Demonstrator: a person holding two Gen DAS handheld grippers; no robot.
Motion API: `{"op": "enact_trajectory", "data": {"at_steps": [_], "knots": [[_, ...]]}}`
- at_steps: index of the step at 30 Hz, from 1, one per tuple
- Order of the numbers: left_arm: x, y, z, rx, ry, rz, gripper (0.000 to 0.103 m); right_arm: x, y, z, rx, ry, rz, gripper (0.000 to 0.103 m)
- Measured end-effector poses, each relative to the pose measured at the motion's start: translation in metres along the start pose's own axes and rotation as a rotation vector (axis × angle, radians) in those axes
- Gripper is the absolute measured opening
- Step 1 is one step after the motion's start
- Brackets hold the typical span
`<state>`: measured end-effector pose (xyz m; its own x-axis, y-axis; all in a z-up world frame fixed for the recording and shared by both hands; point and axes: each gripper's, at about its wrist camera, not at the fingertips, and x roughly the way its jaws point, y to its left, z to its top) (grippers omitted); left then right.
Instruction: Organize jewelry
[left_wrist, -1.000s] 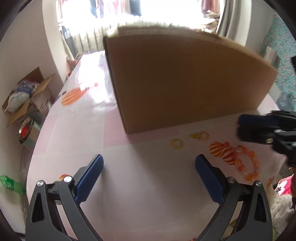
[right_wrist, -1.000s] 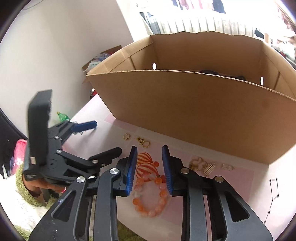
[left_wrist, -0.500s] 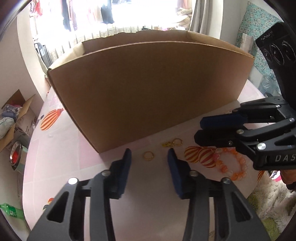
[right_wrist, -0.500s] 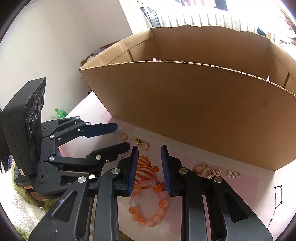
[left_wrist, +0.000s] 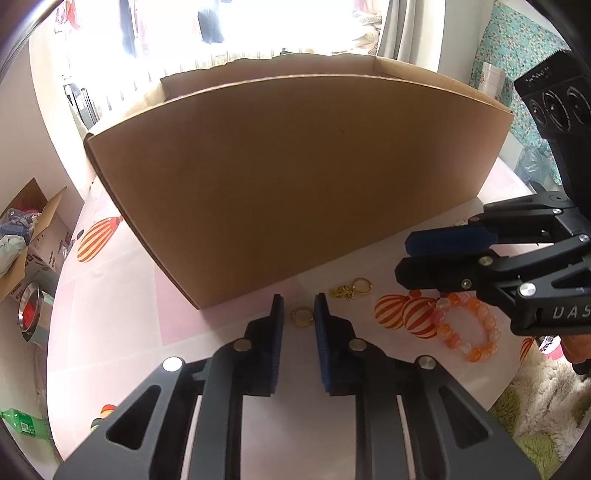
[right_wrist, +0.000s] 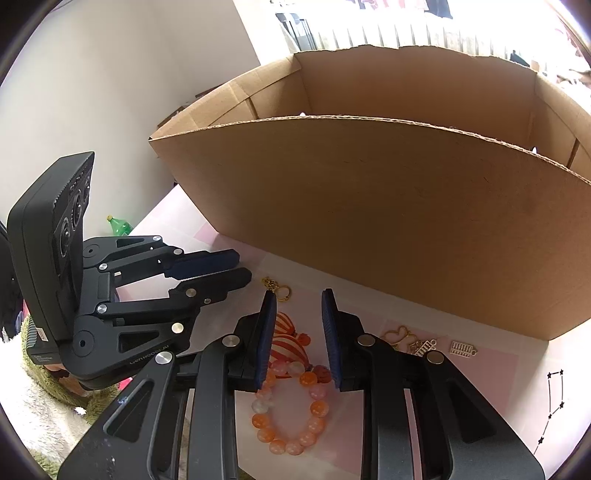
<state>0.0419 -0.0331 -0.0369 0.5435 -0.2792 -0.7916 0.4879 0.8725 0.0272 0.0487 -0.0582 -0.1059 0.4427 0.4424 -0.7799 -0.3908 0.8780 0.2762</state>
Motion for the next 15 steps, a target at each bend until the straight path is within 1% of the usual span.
{"op": "enact_trajectory", "data": {"at_steps": [1,6,7,9,12,15], "knots": [[0.000,0.000,0.000,0.003,-0.001,0.000,0.012,0.000,0.000,0.000,-0.002,0.000,-0.002,0.024],[-0.001,0.003,0.002,0.017,-0.010,0.001,0.012,0.000,0.001,0.001,-0.005,-0.001,-0.002,0.024],[-0.005,0.006,-0.007,0.015,-0.011,0.001,0.011,0.000,0.002,0.001,-0.004,-0.002,-0.002,0.024],[-0.005,0.008,-0.011,0.013,-0.014,0.003,0.011,0.001,0.003,0.001,-0.006,-0.001,-0.002,0.024],[-0.009,0.013,-0.015,0.003,-0.016,0.013,0.011,0.002,0.005,0.002,-0.026,0.001,0.003,0.024],[-0.009,0.016,-0.017,-0.018,-0.014,0.019,0.011,0.006,0.011,0.003,-0.070,0.004,-0.010,0.026]]}}
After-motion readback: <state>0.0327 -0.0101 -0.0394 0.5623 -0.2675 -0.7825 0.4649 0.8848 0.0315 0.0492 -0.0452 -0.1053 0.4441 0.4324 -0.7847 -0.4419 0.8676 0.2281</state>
